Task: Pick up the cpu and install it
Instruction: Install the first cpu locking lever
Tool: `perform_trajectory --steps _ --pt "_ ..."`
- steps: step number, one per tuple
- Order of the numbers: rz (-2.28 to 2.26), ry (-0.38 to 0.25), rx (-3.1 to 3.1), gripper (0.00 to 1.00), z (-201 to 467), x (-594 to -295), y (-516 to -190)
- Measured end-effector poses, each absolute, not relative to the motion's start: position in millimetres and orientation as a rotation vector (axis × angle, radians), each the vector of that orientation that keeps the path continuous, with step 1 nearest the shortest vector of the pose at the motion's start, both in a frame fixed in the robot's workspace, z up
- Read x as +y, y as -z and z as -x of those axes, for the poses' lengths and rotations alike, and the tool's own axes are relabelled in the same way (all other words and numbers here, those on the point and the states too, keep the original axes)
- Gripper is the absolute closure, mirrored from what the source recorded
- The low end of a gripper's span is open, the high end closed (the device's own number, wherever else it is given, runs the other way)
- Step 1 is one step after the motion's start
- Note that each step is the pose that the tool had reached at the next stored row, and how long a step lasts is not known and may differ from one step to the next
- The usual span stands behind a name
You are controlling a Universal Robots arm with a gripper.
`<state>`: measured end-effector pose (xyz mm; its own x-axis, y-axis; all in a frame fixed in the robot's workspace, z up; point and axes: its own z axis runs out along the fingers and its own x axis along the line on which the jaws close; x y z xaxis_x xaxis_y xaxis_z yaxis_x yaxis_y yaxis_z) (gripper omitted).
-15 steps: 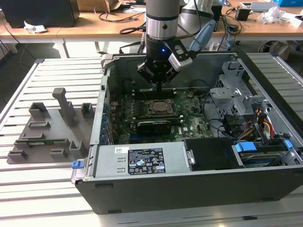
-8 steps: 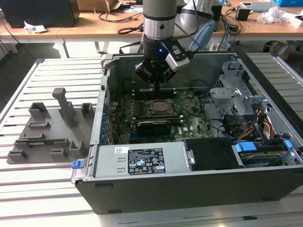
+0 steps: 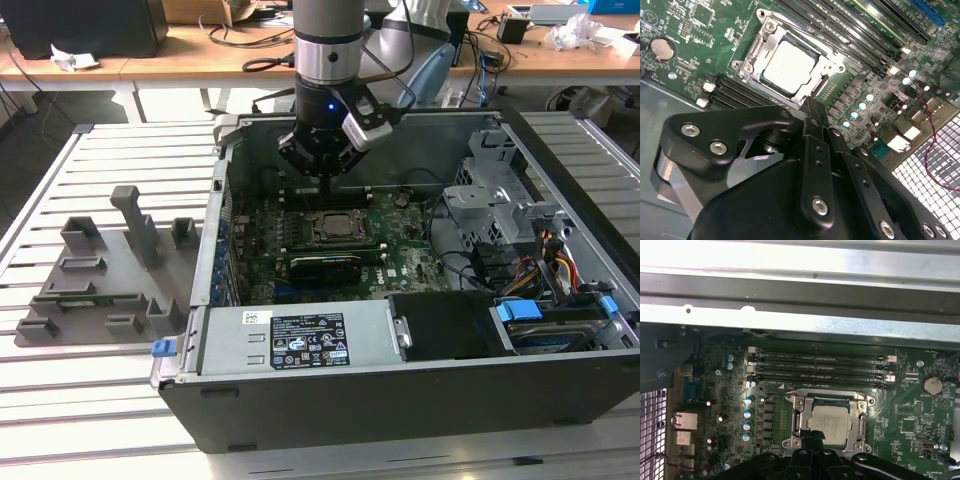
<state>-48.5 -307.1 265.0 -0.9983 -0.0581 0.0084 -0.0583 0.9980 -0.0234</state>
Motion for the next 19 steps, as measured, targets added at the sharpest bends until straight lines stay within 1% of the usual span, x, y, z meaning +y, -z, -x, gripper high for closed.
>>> perform_trajectory --steps 13,19 --pt "-0.091 -0.035 -3.132 0.89 90 -307 -265" --pt "-0.091 -0.034 -3.132 0.89 98 -294 -265"
